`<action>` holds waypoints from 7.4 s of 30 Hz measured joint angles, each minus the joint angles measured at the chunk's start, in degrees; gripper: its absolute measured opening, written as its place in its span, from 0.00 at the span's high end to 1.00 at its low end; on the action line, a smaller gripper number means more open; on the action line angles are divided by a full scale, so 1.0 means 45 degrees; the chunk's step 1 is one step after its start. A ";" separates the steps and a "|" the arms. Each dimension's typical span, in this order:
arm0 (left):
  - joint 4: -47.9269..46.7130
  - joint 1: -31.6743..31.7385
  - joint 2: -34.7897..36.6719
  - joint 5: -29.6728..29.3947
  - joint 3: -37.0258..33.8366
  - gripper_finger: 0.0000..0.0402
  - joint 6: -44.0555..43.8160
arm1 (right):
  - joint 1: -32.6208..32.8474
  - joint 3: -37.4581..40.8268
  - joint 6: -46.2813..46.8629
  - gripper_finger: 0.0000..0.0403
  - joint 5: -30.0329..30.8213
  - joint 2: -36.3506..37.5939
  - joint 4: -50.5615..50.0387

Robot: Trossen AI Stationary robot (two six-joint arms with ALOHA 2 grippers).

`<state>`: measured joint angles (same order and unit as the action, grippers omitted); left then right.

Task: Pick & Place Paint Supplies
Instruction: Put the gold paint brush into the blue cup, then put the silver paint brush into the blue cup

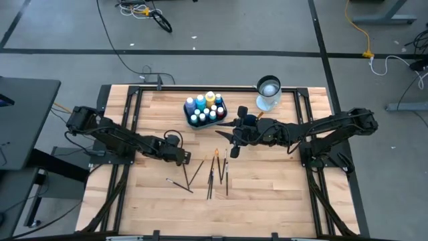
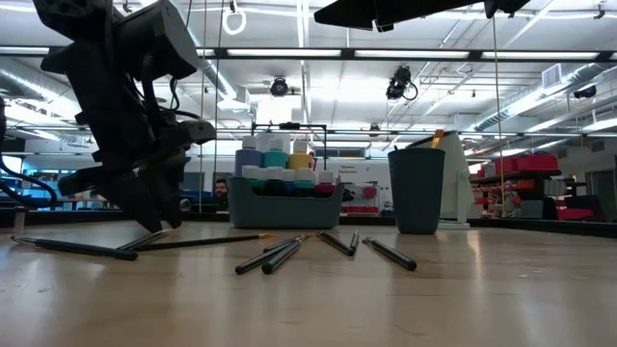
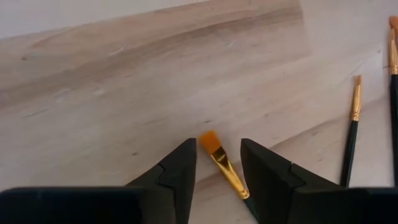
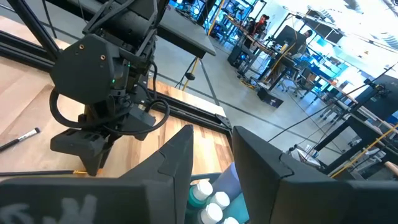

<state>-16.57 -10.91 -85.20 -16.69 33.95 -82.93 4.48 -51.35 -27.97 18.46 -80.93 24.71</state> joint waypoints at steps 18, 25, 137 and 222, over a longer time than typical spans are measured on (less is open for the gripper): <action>0.1108 0.0221 -0.0089 -0.0632 -0.0083 0.98 0.2672 | -0.0001 0.0000 -0.0223 0.71 0.0005 0.0000 0.0040; 0.1980 0.0221 0.0007 -0.2020 -0.0083 0.99 0.3870 | -0.0001 0.0000 -0.0224 0.71 0.0005 0.0000 0.0043; 1.4424 0.0205 0.3218 -0.0819 0.0039 0.99 1.9896 | -0.0759 -0.1409 0.6233 0.97 -0.4302 -0.4454 0.5251; -0.3423 -0.5669 0.3078 0.6937 0.0034 0.77 -0.6191 | 0.0207 0.5707 0.3753 0.69 -0.2210 0.1613 0.6601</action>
<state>-31.97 -36.42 -71.35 14.53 34.11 -110.79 5.41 -25.67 -11.08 8.51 -73.67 54.41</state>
